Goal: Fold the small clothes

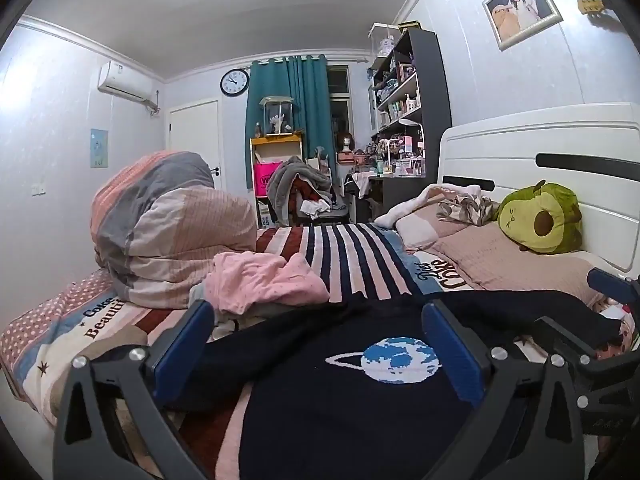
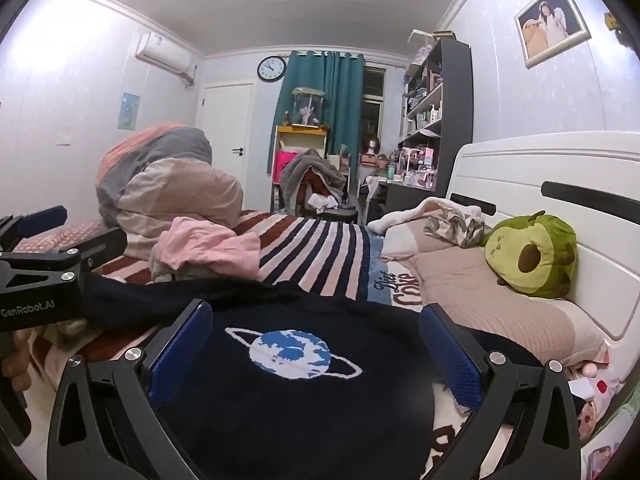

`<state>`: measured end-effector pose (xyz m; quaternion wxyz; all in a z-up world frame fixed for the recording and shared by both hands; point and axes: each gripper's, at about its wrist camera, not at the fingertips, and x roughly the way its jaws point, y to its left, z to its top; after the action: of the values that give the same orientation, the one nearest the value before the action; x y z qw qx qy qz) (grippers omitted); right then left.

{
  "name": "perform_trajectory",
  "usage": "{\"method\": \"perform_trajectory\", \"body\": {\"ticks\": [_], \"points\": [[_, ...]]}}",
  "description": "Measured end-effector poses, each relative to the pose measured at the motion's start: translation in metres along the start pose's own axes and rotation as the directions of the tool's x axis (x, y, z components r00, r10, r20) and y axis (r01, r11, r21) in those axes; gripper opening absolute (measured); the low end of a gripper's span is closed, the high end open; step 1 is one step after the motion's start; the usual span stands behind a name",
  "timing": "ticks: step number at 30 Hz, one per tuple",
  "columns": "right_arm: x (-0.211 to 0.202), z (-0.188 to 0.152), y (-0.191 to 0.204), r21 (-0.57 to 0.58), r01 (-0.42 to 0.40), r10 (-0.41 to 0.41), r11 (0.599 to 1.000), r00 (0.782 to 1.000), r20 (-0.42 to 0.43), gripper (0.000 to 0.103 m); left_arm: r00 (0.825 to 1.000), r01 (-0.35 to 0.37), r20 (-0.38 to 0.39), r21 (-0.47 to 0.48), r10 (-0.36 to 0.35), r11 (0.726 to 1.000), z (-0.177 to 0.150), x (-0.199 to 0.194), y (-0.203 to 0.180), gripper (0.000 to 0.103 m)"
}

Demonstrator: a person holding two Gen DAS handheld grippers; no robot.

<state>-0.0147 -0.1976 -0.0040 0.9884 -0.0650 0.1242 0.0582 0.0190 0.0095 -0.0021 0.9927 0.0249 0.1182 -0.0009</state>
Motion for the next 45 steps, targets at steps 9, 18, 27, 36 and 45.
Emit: {"method": "perform_trajectory", "body": {"ticks": [9,18,27,36,45], "points": [[0.007,-0.006,-0.006,0.025,-0.013,0.013,1.0,1.0,0.011,0.102,1.0,-0.011,0.02,-0.018,0.012,1.0,0.0,-0.001,-0.006,0.102],[0.012,-0.004,-0.014,0.012,-0.034,0.033,0.999,0.999,0.027,0.102,0.999,-0.033,0.026,-0.027,0.033,0.999,0.004,0.001,-0.008,0.102],[0.015,-0.003,-0.014,0.004,-0.043,0.043,0.999,0.998,0.035,0.102,0.999,-0.035,0.021,-0.042,0.036,0.998,0.005,0.003,-0.008,0.102],[0.016,-0.005,-0.011,0.007,-0.047,0.046,0.999,0.998,0.033,0.102,0.999,-0.038,0.011,-0.046,0.038,0.998,0.004,0.006,-0.008,0.102],[0.016,-0.005,-0.011,0.009,-0.047,0.047,0.999,0.998,0.033,0.102,0.999,-0.031,0.009,-0.051,0.031,0.998,0.005,0.007,-0.009,0.102]]}}
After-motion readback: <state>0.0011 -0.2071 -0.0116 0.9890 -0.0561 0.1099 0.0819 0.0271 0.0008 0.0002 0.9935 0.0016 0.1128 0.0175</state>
